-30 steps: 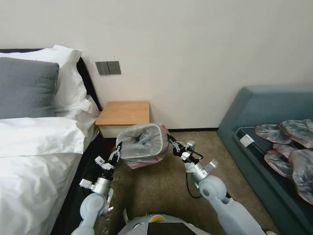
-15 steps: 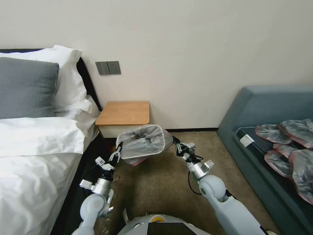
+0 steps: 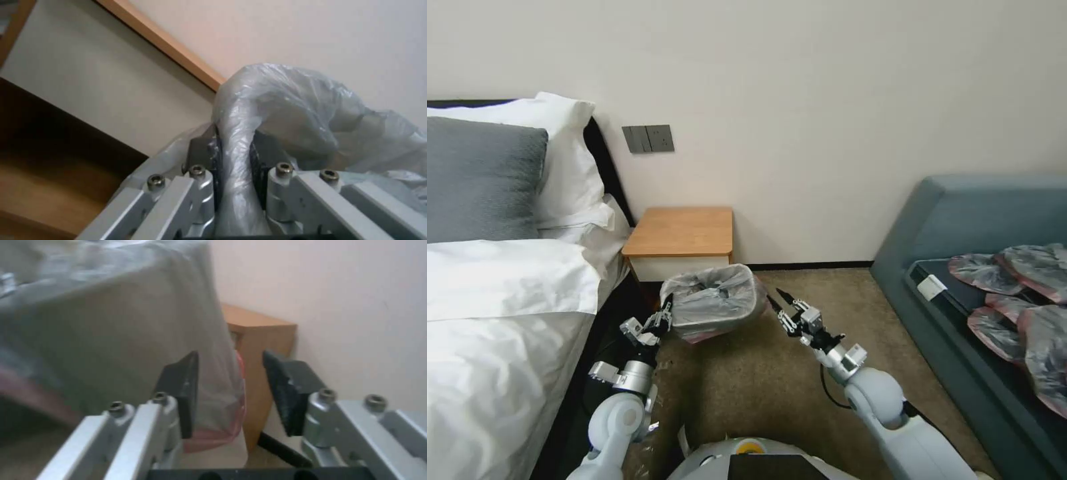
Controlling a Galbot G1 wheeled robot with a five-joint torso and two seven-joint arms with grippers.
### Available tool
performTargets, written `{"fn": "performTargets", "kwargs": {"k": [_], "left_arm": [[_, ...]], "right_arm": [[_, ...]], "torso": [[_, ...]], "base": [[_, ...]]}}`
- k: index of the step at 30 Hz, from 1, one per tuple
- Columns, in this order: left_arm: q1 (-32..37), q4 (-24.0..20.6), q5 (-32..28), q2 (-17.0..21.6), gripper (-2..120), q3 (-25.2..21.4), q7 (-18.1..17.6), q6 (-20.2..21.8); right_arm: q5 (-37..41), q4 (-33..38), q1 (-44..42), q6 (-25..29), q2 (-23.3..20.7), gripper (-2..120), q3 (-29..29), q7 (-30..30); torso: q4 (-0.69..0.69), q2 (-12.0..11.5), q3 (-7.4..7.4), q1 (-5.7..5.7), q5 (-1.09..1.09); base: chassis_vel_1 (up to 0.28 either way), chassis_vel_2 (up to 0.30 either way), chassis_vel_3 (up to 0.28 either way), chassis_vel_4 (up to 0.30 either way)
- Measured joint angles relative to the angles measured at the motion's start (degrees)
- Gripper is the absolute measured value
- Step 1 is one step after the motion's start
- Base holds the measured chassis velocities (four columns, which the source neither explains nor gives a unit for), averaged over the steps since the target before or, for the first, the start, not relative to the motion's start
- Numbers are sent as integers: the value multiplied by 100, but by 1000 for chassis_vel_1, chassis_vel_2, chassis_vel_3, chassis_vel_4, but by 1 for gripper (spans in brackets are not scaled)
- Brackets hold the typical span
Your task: Pick up the garbage bag from the table and place it over the trash can.
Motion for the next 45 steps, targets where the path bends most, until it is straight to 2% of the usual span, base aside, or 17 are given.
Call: {"fn": "performTargets", "kwargs": {"k": [2, 5, 7, 9, 10, 13, 14, 16, 18, 22, 24, 26, 30, 33, 34, 38, 45], "left_arm": [[-1, -24, 44, 3, 9, 0, -59, 10], [6, -105, 430, 10, 9, 20, -296, 46], [11, -117, 586, 9, 9, 30, -345, 50], [30, -124, 1165, -1, 9, 61, -457, 28], [30, -124, 1165, -1, 9, 61, -457, 28], [42, -115, 2036, -13, 9, 82, -465, -45], [42, -115, 2036, -13, 9, 82, -465, -45], [46, -180, 2557, -6, 9, 96, -446, -69], [48, -208, 2798, -2, 9, 105, -434, -87], [40, -240, 3391, 12, 9, 162, -398, -124], [30, -244, 3764, -17, 9, 196, -395, -141], [29, -228, 3868, -44, 9, 219, -389, -168], [32, -195, 3953, -76, 9, 236, -379, -205], [38, -175, 4028, -97, 9, 247, -378, -254], [38, -175, 4028, -97, 9, 247, -378, -254], [53, -175, 4074, -137, 9, 260, -382, -263], [76, -175, 4105, -164, 9, 281, -390, -262]], "right_arm": [[-65, -8, -35, 95, 3, 43, 121, -233], [76, 47, -72, 377, -1, 60, 362, -721], [151, 117, -60, 413, -8, 63, 378, -746], [187, 388, 37, 423, -58, 75, 330, -531], [187, 388, 37, 423, -58, 75, 330, -531], [-194, 810, 248, 295, -202, 85, -27, 199], [-194, 810, 248, 295, -202, 85, -27, 199], [-547, 1110, 491, 40, -443, 97, -320, 520], [-655, 1191, 608, -94, -572, 98, -422, 561], [-751, 1315, 951, -500, -1006, 87, -739, 642], [-586, 1324, 1280, -889, -1383, 75, -1130, 618], [-430, 1285, 1564, -1165, -1521, 69, -1476, 620], [-229, 1132, 2060, -1577, -1553, 59, -2025, 694], [162, 690, 2928, -2243, -1453, 43, -2967, 966], [162, 690, 2928, -2243, -1453, 43, -2967, 966], [1134, 286, 3873, -3038, -1359, 23, -3823, 1502], [1679, -27, 4417, -3367, -1328, 0, -4324, 1716]], "torso": [[0, 0, 0, 0, 0], [-1, 0, 0, 0, 1], [-1, 0, 0, 0, 2], [0, 0, 0, 0, 0], [0, 0, 0, 0, 0], [2, 0, 0, 0, 1], [2, 0, 0, 0, 1], [-1, 0, 0, 0, 0], [2, 0, 0, 0, 1], [0, 0, 0, 0, 0], [0, 0, 0, 0, 0], [0, 0, 0, 0, 0], [0, 0, 0, 0, 0], [2, 0, 1, 0, 1], [2, 0, 1, 0, 1], [1, 0, 1, 0, 0], [0, 0, 0, 0, 0]], "base": [[0, 0, 0, 0], [0, 0, 0, 0], [0, 0, 0, 0], [0, 0, 0, 0], [0, 0, 0, 0], [0, 0, 0, 0], [0, 0, 0, 0], [0, 0, 0, 0], [0, 0, 0, 0], [0, 0, 0, 0], [0, 0, 0, 0], [0, 0, 0, 0], [0, 0, 0, 0], [0, 0, 0, 0], [0, 0, 0, 0], [0, 0, 0, 0], [0, 0, 0, 0]]}}
